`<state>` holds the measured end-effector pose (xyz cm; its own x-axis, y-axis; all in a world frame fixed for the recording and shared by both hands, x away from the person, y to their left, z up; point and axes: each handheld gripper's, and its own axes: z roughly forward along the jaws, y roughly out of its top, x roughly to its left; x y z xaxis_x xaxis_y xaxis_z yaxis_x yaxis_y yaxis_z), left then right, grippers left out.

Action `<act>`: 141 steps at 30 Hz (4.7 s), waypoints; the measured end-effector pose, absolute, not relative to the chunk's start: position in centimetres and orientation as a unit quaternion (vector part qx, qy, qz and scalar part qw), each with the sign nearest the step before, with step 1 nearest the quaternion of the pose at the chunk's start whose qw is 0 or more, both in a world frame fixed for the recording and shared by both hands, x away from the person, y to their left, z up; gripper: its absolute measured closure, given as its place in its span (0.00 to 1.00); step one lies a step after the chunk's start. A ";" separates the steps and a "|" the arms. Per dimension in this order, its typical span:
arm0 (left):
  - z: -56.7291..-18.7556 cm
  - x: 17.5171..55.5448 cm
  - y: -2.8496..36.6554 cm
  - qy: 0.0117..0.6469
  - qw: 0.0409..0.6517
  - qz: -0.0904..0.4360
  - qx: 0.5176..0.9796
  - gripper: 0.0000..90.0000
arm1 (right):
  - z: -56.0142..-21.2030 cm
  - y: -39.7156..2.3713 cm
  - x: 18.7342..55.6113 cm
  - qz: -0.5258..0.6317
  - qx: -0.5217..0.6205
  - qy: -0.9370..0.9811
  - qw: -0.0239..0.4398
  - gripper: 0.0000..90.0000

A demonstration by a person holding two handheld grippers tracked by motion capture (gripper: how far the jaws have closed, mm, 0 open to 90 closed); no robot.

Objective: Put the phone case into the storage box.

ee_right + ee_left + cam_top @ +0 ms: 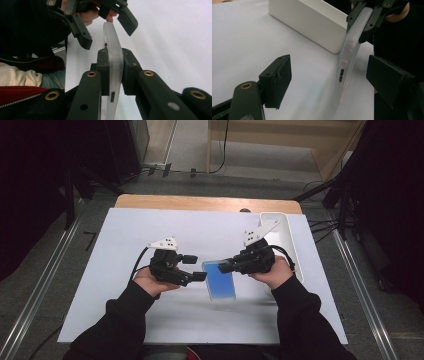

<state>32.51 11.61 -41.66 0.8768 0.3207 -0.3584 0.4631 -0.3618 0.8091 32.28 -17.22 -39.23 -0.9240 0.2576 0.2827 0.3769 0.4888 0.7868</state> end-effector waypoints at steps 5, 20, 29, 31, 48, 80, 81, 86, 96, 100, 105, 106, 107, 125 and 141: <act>-41.5 32.3 11.6 0.227 0.517 -0.074 0.822 0.29 | -39.4 -16.7 32.4 -0.463 -0.169 -0.867 0.072 0.86; -41.4 31.8 11.4 0.198 0.515 -0.104 0.828 0.64 | -39.8 -15.9 32.6 -0.462 -0.153 -0.867 0.110 0.86; -41.3 31.7 11.1 0.183 0.497 -0.124 0.839 0.87 | -39.8 -15.8 32.7 -0.463 -0.148 -0.864 0.129 0.86; -41.3 31.7 11.1 0.182 0.498 -0.124 0.839 0.87 | -39.9 -15.8 32.7 -0.462 -0.149 -0.864 0.131 0.86; -41.0 32.0 11.2 0.202 0.495 -0.135 0.834 0.88 | -40.0 -15.7 32.7 -0.458 -0.156 -0.865 0.130 0.79; -40.4 32.5 12.0 0.252 0.496 -0.125 0.821 0.88 | -38.1 -15.8 31.4 -0.489 -0.229 -0.842 0.014 0.19; -40.4 32.5 12.1 0.253 0.496 -0.123 0.821 0.88 | -38.1 -15.8 31.4 -0.486 -0.230 -0.843 0.010 0.18; -40.3 32.6 12.2 0.257 0.498 -0.122 0.819 0.88 | -38.3 -15.7 31.4 -0.480 -0.250 -0.841 -0.016 0.00; -40.1 32.6 12.5 0.277 0.498 -0.106 0.815 0.88 | -38.6 -16.0 31.6 -0.480 -0.295 -0.825 -0.045 0.00; -39.9 32.7 12.6 0.290 0.500 -0.092 0.811 0.88 | -38.6 -15.9 31.7 -0.475 -0.317 -0.820 -0.049 0.00; -39.7 32.8 13.0 0.305 0.509 -0.076 0.801 0.88 | -38.7 -15.8 31.7 -0.476 -0.335 -0.811 -0.059 0.00; -39.6 32.8 13.1 0.307 0.510 -0.072 0.800 0.88 | -38.8 -15.7 31.6 -0.475 -0.337 -0.811 -0.061 0.00; -39.5 32.8 13.1 0.314 0.513 -0.069 0.796 0.88 | -38.8 -15.6 31.6 -0.474 -0.339 -0.810 -0.061 0.00; -38.9 33.2 14.3 0.393 0.506 -0.027 0.767 0.88 | -39.6 -13.6 30.8 -0.463 -0.365 -0.801 -0.107 0.00; -38.3 33.2 14.3 0.429 0.498 0.013 0.754 0.88 | -40.6 -11.9 30.1 -0.470 -0.372 -0.789 -0.136 0.00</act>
<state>33.19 14.27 -38.29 0.6315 0.6597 -0.4075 0.6335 -0.1359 0.7617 30.08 -11.94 -40.65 -0.6867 0.7141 0.1355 0.4589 0.2813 0.8428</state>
